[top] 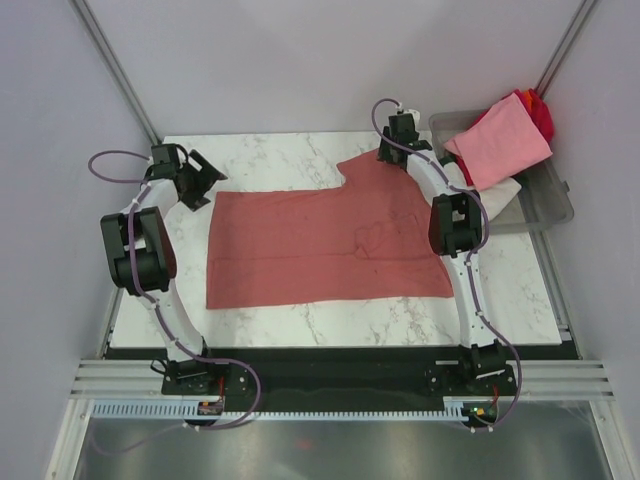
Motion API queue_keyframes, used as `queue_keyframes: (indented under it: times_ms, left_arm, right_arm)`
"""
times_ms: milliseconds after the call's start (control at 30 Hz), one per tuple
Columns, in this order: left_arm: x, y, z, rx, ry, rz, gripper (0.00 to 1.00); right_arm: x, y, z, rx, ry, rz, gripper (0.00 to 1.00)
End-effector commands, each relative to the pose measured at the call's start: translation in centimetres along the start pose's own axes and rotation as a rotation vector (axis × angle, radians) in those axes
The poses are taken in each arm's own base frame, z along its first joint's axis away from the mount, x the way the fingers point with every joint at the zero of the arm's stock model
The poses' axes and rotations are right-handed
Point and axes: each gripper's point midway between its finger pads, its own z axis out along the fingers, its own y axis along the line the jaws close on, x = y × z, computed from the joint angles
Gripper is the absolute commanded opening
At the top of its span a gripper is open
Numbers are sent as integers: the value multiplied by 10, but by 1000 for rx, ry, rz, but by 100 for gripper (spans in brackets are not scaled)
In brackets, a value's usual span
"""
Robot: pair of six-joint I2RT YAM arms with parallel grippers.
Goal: Fold and stack the t-shirts
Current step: Fold the tshirt
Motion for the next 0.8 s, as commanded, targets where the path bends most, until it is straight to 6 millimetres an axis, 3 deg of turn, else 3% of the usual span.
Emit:
queue_keyframes:
  times_ms: [0, 400, 700, 767]
  left_arm:
    - [-12, -2, 8, 6, -27, 56, 93]
    - [6, 16, 30, -71, 36, 68, 92]
    - [9, 23, 35, -97, 53, 72, 92]
    - [11, 25, 39, -102, 58, 72, 91]
  right_arm:
    - [-30, -1, -1, 10, -86, 13, 64]
    - [-3, -6, 6, 20, -14, -41, 45]
    - [-6, -5, 2, 17, -14, -40, 5]
    - [-10, -7, -1, 22, -21, -37, 2]
